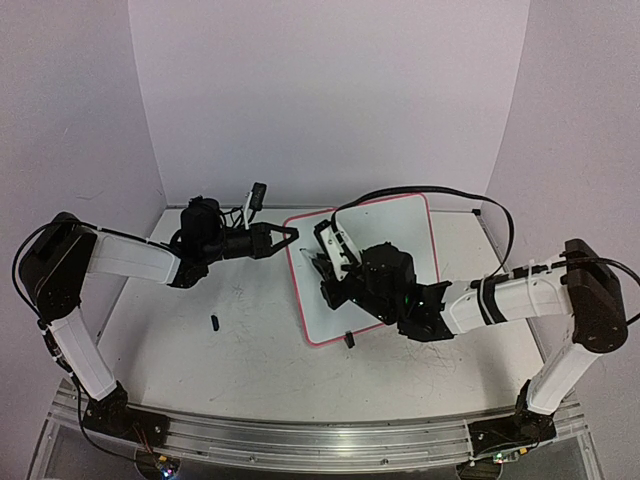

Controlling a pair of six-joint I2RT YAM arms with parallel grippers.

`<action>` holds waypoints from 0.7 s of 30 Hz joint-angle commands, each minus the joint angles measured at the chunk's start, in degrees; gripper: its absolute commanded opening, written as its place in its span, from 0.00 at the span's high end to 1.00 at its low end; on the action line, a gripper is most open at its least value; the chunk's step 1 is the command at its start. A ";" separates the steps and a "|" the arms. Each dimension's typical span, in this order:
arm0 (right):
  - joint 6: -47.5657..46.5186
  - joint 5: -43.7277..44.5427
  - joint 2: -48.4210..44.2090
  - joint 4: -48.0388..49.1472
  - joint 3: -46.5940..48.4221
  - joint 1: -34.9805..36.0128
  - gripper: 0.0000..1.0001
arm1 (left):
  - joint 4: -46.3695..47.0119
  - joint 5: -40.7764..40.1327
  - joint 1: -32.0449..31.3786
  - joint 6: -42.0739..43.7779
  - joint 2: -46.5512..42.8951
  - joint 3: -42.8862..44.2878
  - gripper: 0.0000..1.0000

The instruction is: Write a sentence on the whiteboard

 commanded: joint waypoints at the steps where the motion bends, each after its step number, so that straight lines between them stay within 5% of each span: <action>1: 0.12 -1.19 1.18 0.47 2.21 0.14 1.00 | -4.53 -0.04 -1.47 2.57 -0.90 0.21 1.00; 21: 0.86 -1.86 0.82 -1.09 1.89 0.91 1.00 | -4.57 -0.21 -1.48 2.92 -1.23 0.24 1.00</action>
